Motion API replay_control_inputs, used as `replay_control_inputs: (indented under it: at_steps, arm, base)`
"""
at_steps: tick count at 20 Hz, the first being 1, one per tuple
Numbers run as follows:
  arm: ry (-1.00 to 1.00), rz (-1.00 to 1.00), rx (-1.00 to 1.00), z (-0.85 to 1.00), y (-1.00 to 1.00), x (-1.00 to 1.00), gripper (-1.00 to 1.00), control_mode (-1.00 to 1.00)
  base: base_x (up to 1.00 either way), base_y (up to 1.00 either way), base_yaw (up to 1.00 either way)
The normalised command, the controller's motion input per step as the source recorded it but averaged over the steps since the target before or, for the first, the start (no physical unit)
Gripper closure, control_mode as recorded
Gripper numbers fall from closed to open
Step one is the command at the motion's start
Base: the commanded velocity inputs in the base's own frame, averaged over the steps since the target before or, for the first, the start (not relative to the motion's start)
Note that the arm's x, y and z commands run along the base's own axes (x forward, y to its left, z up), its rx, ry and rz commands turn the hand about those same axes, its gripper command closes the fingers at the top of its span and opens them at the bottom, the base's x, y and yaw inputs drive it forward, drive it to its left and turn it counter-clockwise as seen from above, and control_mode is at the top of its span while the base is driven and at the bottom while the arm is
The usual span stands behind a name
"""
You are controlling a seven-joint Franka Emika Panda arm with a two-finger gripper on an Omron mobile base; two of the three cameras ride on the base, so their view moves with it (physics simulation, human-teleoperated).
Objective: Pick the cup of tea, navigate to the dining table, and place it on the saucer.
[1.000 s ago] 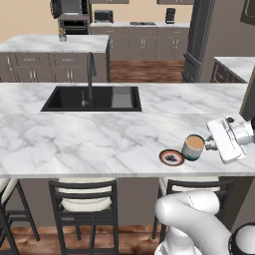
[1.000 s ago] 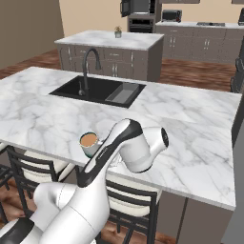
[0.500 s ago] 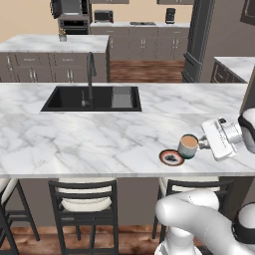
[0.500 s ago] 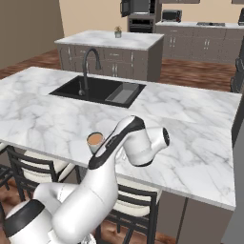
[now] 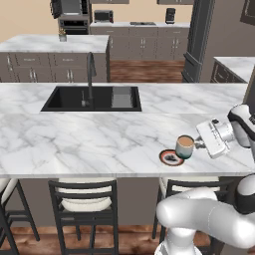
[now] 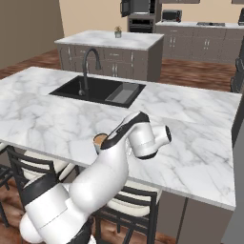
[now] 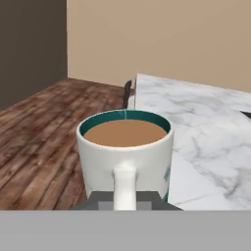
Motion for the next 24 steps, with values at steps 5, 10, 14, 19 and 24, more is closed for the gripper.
replay_control_inputs:
  at_steps: [5, 10, 14, 19, 24]
  arm:
    - [0.00, 0.01, 0.00, -0.33, 0.00, 0.30, 1.00, -1.00]
    - [0.00, 0.00, 0.00, -0.34, 0.00, 0.30, 1.00, -1.00]
    - [0.00, 0.00, 0.00, -0.33, 0.00, 0.29, 1.00, -1.00]
    - [0.00, 0.00, 0.00, -0.30, 0.00, 0.29, 1.00, -1.00]
    - [0.00, 0.01, 0.00, -0.26, -0.06, 0.33, 1.00, -1.00]
  base:
    - [0.00, 0.00, 0.00]
    - [0.00, 0.00, 0.00]
    - [0.00, 0.00, 0.00]
    - [0.00, 0.00, 0.00]
    - [0.00, 0.00, 0.00]
